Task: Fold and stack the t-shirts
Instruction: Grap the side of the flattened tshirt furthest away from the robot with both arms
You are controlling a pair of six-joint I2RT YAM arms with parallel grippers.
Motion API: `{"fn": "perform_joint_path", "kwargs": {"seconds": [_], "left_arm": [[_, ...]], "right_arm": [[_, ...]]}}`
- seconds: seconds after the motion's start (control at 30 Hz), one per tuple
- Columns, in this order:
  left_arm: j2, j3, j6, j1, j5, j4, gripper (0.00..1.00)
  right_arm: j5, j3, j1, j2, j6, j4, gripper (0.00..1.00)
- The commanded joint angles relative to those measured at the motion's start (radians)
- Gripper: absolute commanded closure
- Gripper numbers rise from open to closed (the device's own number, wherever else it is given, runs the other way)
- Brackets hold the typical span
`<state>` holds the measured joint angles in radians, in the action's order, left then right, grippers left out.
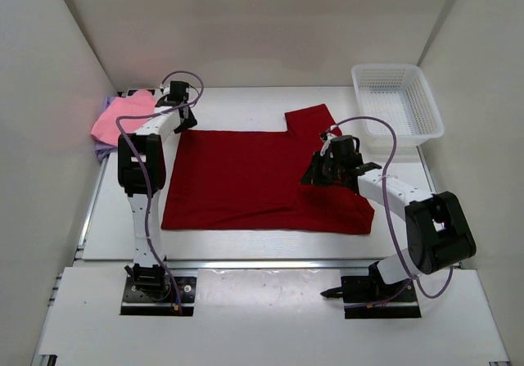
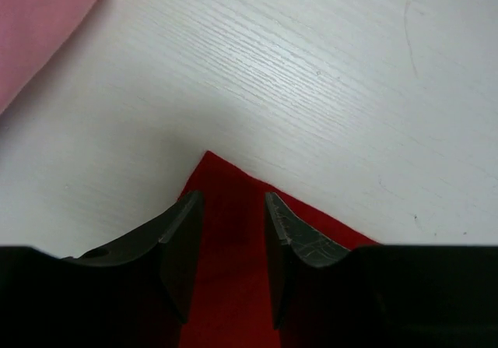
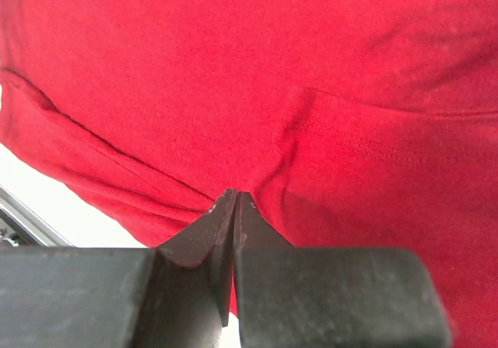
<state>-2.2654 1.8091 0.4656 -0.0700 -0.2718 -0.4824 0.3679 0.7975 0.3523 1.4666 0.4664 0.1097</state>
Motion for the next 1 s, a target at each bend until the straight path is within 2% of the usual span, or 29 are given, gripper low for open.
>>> {"fn": "perform_joint_path", "kwargs": {"seconds": [0.0,0.13,0.47,0.57,0.63,0.7,0.87,0.97], "left_arm": [[-0.012,0.067,-0.016,0.010,-0.029,-0.041,0.52],[-0.095,0.202,-0.031,0.015,-0.037,-0.135,0.54],[-0.161,0.309,-0.054,0.004,-0.037,-0.216,0.54],[-0.167,0.326,-0.064,0.003,-0.027,-0.226,0.58],[-0.163,0.322,-0.064,0.007,-0.021,-0.234,0.66],[-0.157,0.302,-0.065,0.010,-0.021,-0.235,0.67],[-0.134,0.251,-0.050,0.016,-0.011,-0.200,0.55],[-0.141,0.278,-0.050,0.015,-0.007,-0.219,0.50]], "right_arm": [[0.012,0.034,-0.006,0.000,-0.017,-0.032,1.00],[0.019,0.011,-0.016,-0.011,-0.009,-0.047,1.00],[0.028,0.057,-0.027,-0.032,-0.011,-0.038,1.00],[0.026,0.069,-0.035,-0.052,-0.008,-0.039,1.00],[0.039,0.088,-0.041,-0.058,-0.002,-0.047,1.00],[0.037,0.112,-0.070,-0.060,-0.008,-0.039,1.00],[0.045,0.187,-0.096,-0.057,-0.003,-0.022,1.00],[0.043,0.201,-0.085,-0.068,-0.012,-0.012,1.00]]}}
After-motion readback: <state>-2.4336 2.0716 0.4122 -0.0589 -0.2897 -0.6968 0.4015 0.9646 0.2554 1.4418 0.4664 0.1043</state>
